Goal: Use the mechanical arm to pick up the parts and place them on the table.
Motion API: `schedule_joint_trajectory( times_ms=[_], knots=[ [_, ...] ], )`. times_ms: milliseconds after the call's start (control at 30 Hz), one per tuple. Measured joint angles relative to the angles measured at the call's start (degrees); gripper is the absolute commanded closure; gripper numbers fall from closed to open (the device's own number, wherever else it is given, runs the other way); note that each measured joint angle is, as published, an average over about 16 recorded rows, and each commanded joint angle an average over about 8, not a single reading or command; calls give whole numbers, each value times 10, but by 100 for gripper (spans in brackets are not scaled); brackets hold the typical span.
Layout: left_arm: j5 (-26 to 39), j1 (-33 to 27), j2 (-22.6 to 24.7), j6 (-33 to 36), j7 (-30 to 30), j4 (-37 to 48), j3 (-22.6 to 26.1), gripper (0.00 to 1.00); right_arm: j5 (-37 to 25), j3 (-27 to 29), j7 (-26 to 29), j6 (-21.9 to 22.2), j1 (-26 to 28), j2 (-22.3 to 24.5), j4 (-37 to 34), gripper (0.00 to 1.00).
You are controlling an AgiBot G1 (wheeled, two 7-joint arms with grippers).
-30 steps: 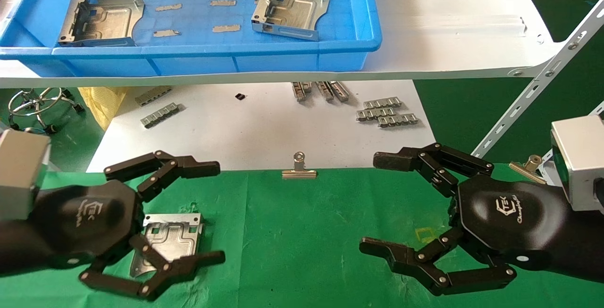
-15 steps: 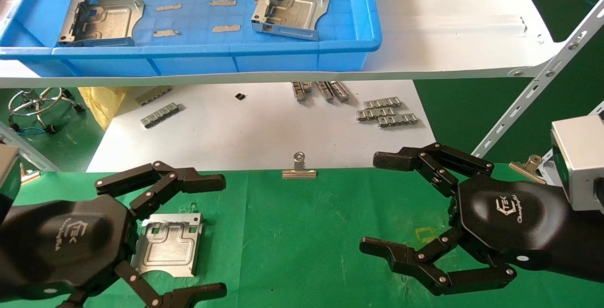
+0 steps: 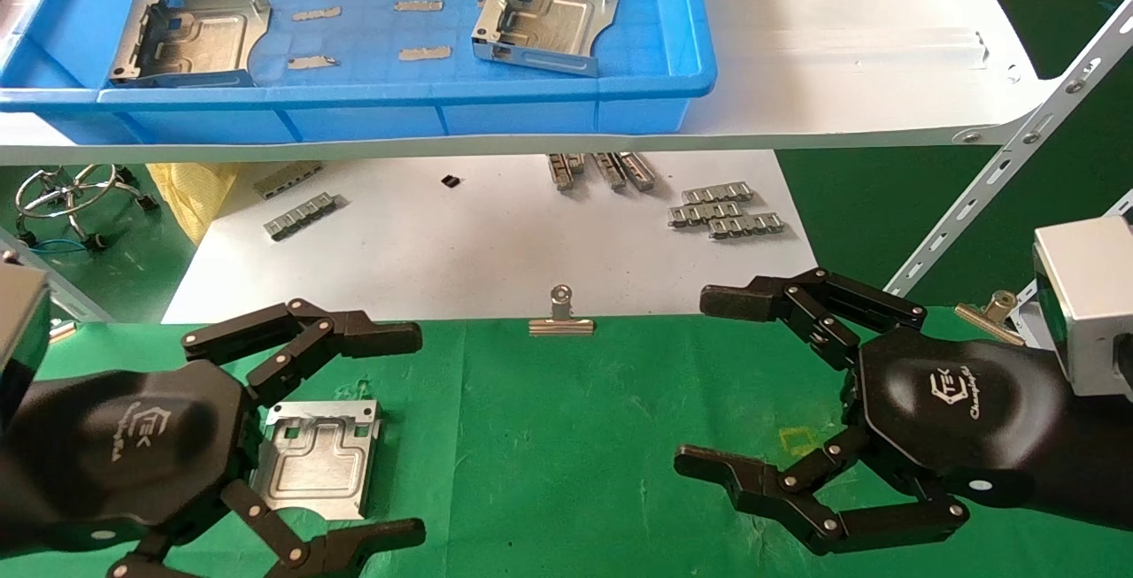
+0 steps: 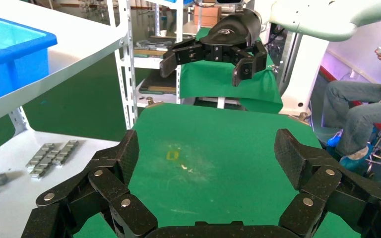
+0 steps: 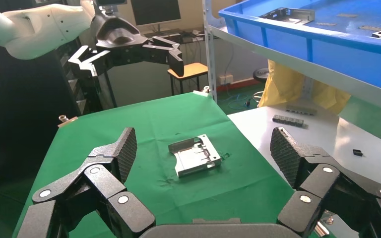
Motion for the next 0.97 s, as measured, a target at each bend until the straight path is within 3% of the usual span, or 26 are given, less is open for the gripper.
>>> schedule_joint_trajectory(
  times_ms=[967],
  knots=[
    [2, -3, 1, 1, 2, 6, 3, 0, 0, 0, 0, 0, 0, 0, 0, 0]
  ],
)
